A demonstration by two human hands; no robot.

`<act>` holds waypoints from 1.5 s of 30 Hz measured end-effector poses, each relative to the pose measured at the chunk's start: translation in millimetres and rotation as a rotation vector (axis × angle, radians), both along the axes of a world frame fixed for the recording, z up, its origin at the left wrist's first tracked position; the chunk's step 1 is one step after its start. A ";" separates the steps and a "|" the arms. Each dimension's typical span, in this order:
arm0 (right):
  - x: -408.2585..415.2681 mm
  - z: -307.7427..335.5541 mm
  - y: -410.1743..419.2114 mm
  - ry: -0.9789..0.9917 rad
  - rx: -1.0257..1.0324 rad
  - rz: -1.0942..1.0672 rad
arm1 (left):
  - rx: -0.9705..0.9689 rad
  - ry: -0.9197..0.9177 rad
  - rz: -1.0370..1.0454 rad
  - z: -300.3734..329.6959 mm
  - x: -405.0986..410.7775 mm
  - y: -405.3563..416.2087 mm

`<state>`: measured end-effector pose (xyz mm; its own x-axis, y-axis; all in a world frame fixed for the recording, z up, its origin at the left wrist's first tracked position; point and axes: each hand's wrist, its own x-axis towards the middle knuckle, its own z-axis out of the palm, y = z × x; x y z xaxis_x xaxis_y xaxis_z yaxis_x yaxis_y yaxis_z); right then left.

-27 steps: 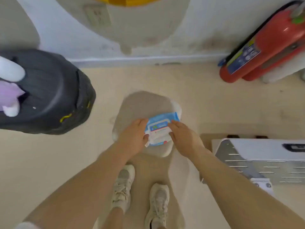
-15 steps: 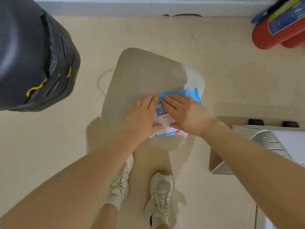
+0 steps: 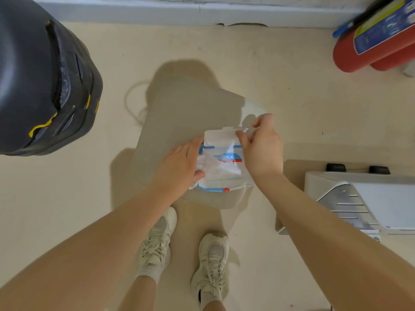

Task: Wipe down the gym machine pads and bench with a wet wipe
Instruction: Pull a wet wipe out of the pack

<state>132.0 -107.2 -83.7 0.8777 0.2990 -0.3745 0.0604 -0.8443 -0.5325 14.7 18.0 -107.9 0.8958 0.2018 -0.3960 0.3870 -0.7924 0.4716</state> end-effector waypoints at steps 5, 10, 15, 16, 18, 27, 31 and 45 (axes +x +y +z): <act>-34.9 -16.7 -8.0 0.011 0.041 0.245 | 0.106 -0.182 -0.069 -11.6 -10.9 -1.1; -51.9 -23.9 -13.2 -0.033 -0.070 0.411 | 0.020 -0.101 -0.056 -12.0 -16.3 1.0; -55.0 -13.9 -10.5 0.051 0.029 0.302 | -0.281 -0.137 0.137 4.5 -10.4 -1.4; -54.4 -8.4 -11.7 0.106 0.093 0.221 | -0.395 -0.134 0.252 10.8 -4.6 -3.1; -49.2 9.0 -15.5 0.266 0.244 -0.054 | -0.607 -0.106 0.491 25.2 11.2 -6.3; -13.8 57.1 -65.2 0.406 0.505 -0.498 | -0.460 -0.050 0.149 39.6 29.5 -23.3; -11.4 56.6 -79.1 0.508 0.610 -0.623 | -0.056 0.035 -0.501 22.2 3.0 -33.5; -17.9 141.4 -88.8 0.557 0.445 -0.418 | -0.480 0.231 0.105 136.6 60.0 -32.3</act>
